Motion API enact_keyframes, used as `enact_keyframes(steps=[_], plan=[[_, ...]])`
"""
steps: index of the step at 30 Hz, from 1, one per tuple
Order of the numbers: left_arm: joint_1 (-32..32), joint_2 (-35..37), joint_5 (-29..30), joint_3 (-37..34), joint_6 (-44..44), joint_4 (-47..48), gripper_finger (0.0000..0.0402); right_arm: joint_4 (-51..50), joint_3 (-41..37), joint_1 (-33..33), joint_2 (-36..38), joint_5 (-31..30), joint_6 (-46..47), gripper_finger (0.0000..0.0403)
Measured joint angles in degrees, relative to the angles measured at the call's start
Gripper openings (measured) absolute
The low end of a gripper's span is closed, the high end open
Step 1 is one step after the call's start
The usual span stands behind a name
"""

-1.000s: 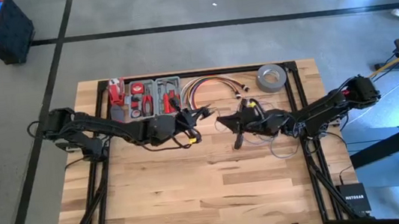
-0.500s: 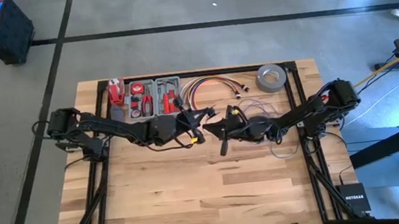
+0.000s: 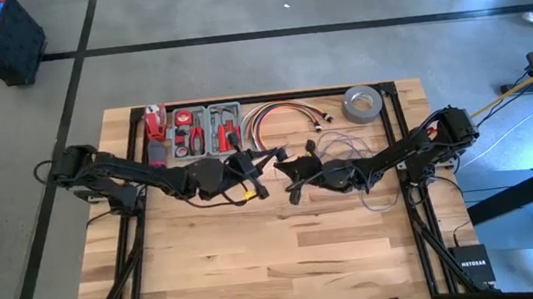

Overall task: Coil cords
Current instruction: Coil the blue wire onto the black spool

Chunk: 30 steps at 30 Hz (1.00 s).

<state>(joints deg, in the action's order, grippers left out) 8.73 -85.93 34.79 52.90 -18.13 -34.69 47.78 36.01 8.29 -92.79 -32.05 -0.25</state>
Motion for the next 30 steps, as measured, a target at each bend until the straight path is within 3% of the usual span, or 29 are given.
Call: enact_keyframes(steps=[8,18,23,30], plan=[[2.96,4.37,5.87,-0.07,-2.85,10.33,0.0000,-3.87,0.04,0.00,0.19,-8.42,-6.15,0.0003],[2.43,5.64,5.81,-0.07,0.22,15.87,0.0000,-7.94,0.07,0.02,1.68,-11.63,-7.44,0.0014],[2.43,5.84,4.78,0.09,1.23,15.60,0.0000,-9.55,-0.22,-0.11,1.83,-16.31,-7.57,0.0084],[2.37,5.79,4.72,0.07,1.24,16.39,0.0000,-19.45,-0.15,0.82,8.50,-13.89,-7.74,0.0186]])
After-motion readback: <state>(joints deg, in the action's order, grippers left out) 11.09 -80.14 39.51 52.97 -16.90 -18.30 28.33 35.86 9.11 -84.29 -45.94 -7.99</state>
